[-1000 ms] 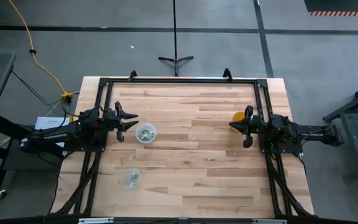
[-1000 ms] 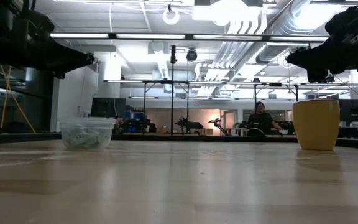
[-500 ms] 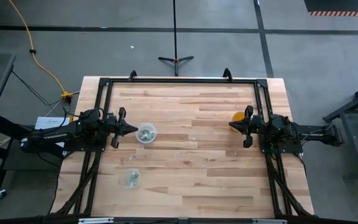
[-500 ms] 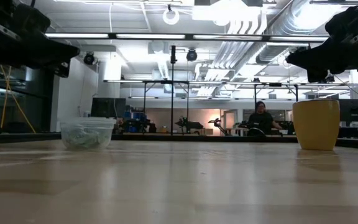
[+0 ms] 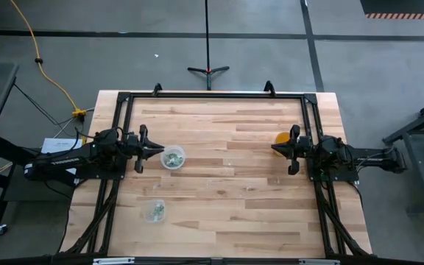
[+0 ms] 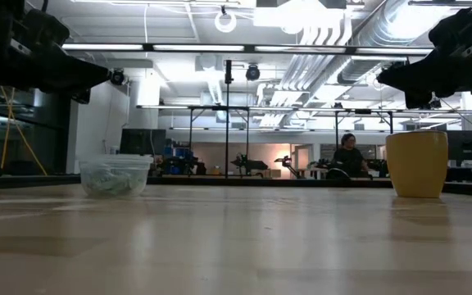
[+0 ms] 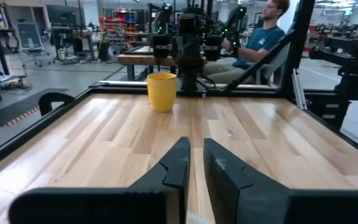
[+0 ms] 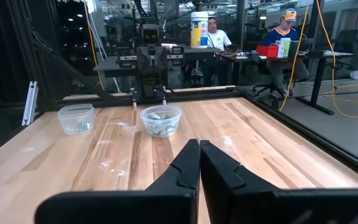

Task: Pick and place Stevia / Truvia into bins
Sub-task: Return to Home Position

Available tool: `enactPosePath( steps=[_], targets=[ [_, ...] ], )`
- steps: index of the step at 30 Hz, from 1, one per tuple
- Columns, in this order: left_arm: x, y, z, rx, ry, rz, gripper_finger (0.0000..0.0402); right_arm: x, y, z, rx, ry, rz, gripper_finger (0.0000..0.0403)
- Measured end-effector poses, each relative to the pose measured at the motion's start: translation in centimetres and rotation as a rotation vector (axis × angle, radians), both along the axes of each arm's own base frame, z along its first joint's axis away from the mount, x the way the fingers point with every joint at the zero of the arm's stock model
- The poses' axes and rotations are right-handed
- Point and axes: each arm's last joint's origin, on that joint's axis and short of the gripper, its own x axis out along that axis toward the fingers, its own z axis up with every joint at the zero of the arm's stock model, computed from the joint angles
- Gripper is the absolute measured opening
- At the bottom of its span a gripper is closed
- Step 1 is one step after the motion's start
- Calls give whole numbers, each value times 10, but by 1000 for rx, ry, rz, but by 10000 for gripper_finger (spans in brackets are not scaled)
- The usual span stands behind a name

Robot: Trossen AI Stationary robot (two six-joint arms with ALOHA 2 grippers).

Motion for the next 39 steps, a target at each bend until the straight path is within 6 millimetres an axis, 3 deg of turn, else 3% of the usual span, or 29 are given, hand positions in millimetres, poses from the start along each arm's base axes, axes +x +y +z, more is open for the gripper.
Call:
enactPosePath(
  steps=[39],
  targets=[
    [0,0,0,-1,0,6,85,0,0,0,0,0,0,6]
  ],
)
